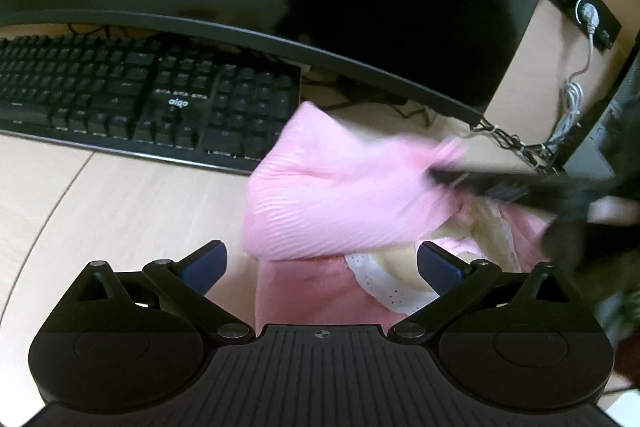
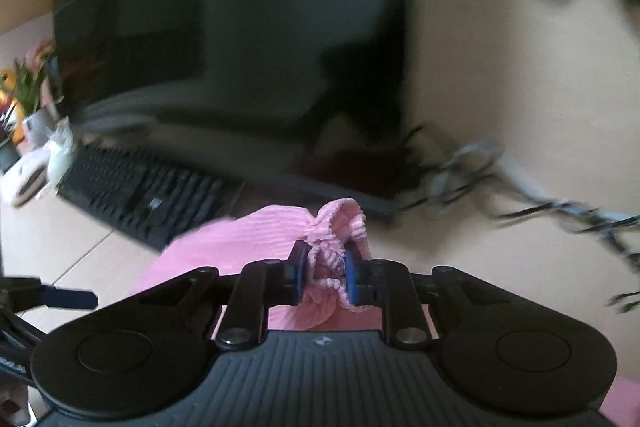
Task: Fold clothes
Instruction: 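Grasp the other sleeve cuff with the right tool and fold it across the bib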
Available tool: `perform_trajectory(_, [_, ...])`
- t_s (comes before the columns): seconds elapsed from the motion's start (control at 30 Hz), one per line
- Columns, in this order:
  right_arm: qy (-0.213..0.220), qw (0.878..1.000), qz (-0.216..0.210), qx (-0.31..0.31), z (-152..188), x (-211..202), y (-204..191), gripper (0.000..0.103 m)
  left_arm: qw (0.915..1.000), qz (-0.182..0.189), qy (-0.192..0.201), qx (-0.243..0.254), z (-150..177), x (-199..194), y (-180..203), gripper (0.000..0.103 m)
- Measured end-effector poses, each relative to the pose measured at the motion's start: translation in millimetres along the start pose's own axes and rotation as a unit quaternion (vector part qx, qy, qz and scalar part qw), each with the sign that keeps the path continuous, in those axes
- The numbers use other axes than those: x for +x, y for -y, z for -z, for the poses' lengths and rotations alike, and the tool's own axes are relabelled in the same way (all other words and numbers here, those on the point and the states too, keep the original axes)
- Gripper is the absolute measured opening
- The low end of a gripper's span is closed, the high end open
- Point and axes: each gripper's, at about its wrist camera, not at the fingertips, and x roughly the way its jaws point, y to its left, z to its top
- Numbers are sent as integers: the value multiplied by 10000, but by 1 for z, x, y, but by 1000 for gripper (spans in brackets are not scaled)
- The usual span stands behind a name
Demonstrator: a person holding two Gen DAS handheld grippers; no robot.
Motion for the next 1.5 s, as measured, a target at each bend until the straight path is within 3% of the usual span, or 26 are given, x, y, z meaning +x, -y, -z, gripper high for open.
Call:
perform_trajectory(0.13, [-439,9977,360,381,20,4,41,19,9991,407,24,137,-3,5,9,103])
perform_trajectory(0.23, [-880,9923,403,774,52,23,61,23,9960,828,12,341,-7,10,23,103])
perform_trajectory(0.3, [-955,9911,613,690,65,29,62,35,9931,1044,-53,537,-8,17,36,103])
perform_trajectory(0.33, [-960,9907,734,620,71,30,62,50,9917,1114,-101,635,-8,22,43,103])
perform_trajectory(0.37, [-954,9903,845,546,76,30,63,61,9909,1129,-178,707,-8,29,49,103])
perform_trajectory(0.53, [-753,9880,1322,258,79,-3,60,69,9915,800,-705,741,-1,75,57,103])
perform_trajectory(0.63, [-548,9842,1489,786,91,-42,69,78,9910,723,-717,866,3,80,60,103])
perform_trajectory(0.7, [-398,9755,1706,1327,104,-71,80,78,9909,702,-709,905,5,79,61,103])
perform_trajectory(0.73, [-285,9676,1918,1615,113,-86,88,77,9910,704,-695,904,6,78,61,103])
perform_trajectory(0.83, [-160,9405,2520,2272,133,-118,112,54,9923,747,-609,781,7,76,56,103])
perform_trajectory(0.93, [-175,9191,2786,2782,145,-127,139,54,9926,835,-619,624,5,70,54,103])
perform_trajectory(1.1, [-67,9049,3059,2959,150,-107,155,55,9863,1461,-675,361,6,42,59,103])
perform_trajectory(1.2, [-156,8963,3381,2865,151,-87,162,54,9825,1554,-1001,229,17,42,63,103])
perform_trajectory(1.33, [-192,8948,3543,2710,157,-68,162,56,9827,1407,-1124,439,31,45,69,103])
perform_trajectory(1.43, [-128,9091,3209,2652,149,-69,158,12,9821,1370,-1165,560,33,45,71,103])
perform_trajectory(1.5, [74,9219,2984,2471,132,-76,148,12,9808,1419,-1240,504,30,45,67,103])
